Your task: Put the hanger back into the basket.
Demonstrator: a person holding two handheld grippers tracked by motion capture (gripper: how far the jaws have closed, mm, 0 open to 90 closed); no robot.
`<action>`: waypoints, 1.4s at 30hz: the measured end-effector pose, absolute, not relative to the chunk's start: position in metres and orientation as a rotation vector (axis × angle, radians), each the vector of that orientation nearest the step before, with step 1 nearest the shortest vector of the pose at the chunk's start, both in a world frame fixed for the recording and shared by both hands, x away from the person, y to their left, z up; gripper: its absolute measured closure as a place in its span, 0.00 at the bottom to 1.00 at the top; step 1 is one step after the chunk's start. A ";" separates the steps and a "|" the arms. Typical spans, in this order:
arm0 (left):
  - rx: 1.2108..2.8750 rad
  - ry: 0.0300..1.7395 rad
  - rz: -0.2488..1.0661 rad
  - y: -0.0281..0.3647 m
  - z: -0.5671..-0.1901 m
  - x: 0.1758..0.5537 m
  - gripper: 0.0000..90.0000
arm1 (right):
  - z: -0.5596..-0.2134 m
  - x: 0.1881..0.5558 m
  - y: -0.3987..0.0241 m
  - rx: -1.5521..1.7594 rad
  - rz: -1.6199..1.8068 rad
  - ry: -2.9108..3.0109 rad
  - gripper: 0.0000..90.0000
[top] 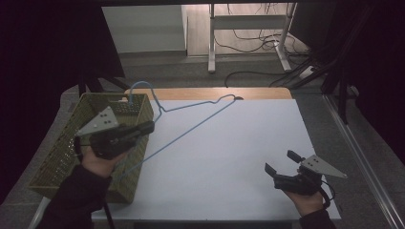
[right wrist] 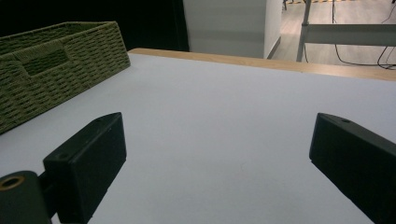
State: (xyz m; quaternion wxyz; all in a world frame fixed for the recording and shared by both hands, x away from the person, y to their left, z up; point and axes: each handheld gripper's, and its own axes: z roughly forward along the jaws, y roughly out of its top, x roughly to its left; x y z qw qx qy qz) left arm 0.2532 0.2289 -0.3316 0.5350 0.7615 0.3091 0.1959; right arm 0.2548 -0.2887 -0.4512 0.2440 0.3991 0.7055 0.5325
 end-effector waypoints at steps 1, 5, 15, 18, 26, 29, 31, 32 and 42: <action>1.807 0.755 0.468 0.241 -0.330 0.254 0.97 | -0.452 0.255 -0.288 1.088 1.453 1.931 0.04; 1.779 0.807 0.478 0.268 -0.330 0.256 0.97 | -0.452 0.255 -0.287 1.090 1.448 1.937 0.04; 1.724 0.893 0.532 0.332 -0.336 0.261 0.97 | -0.455 0.256 -0.286 1.093 1.436 1.955 0.04; 1.725 0.908 0.552 0.342 -0.338 0.263 0.97 | -0.456 0.256 -0.286 1.093 1.429 1.961 0.04; 1.739 0.944 0.560 0.370 -0.353 0.278 0.97 | -0.459 0.259 -0.285 1.095 1.398 1.982 0.04; 1.716 0.973 0.544 0.386 -0.368 0.285 0.97 | -0.460 0.258 -0.286 1.092 1.390 1.987 0.04; 1.723 0.980 0.552 0.391 -0.373 0.287 0.97 | -0.460 0.258 -0.287 1.103 1.391 1.978 0.04; 1.727 0.978 0.556 0.394 -0.375 0.288 0.97 | -0.460 0.258 -0.287 1.105 1.390 1.976 0.04; 1.715 1.046 0.578 0.423 -0.384 0.278 0.97 | -0.463 0.258 -0.284 1.099 1.362 2.001 0.04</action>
